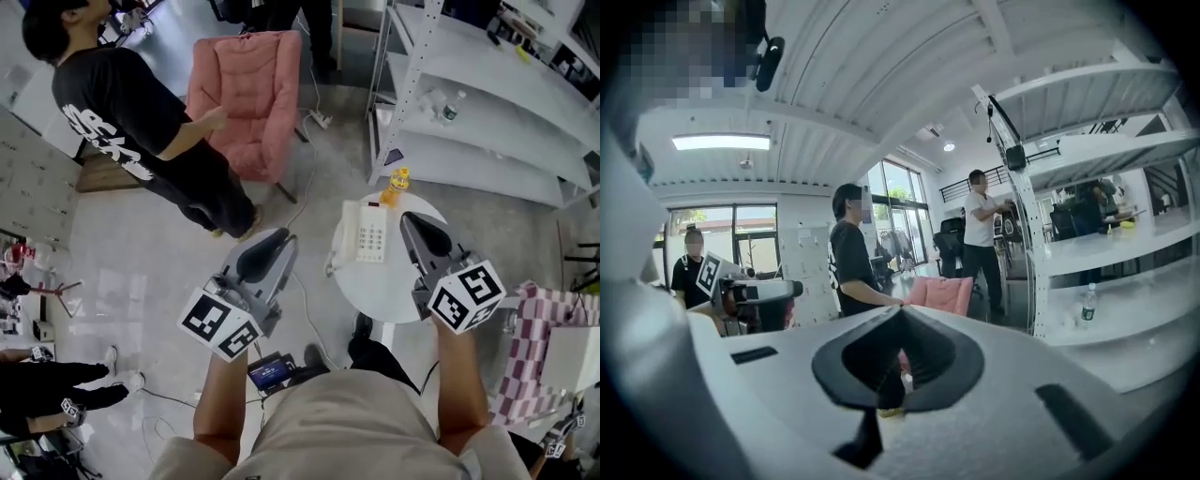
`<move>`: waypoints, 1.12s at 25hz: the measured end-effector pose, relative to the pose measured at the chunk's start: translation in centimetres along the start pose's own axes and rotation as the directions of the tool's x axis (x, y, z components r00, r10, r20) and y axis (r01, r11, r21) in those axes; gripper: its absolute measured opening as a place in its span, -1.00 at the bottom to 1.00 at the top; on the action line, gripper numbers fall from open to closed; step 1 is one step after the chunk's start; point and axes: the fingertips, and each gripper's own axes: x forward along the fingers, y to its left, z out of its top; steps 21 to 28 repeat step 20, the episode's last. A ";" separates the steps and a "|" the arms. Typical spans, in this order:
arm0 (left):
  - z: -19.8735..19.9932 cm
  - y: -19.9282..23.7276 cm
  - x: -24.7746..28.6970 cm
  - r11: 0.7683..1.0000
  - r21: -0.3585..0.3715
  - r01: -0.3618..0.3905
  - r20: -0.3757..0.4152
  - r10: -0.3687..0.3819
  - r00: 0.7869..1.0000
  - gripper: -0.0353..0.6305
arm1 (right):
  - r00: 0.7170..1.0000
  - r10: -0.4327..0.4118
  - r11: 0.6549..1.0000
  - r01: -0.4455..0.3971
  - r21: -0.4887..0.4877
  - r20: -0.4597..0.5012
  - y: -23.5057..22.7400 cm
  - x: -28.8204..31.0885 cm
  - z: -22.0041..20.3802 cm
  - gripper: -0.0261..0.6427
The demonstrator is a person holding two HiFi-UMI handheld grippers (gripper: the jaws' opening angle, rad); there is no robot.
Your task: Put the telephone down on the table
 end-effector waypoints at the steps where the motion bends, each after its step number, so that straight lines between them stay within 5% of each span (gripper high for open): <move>1: 0.7 -0.6 -0.9 1.000 0.011 0.006 0.008 -0.006 1.000 -0.72 | 1.000 0.001 1.000 -0.001 -0.009 0.009 0.8 -0.7 0.7 -0.95; 10: 4.3 -4.8 -6.7 0.998 0.026 0.048 0.085 -0.050 0.995 -0.72 | 0.998 0.001 0.995 0.006 -0.097 0.067 5.9 -6.6 4.8 -0.95; 28: 4.4 -8.1 -10.4 0.996 0.047 0.074 0.101 -0.078 0.992 -0.72 | 0.995 -0.001 0.986 0.018 -0.168 0.102 10.0 -10.8 6.3 -0.95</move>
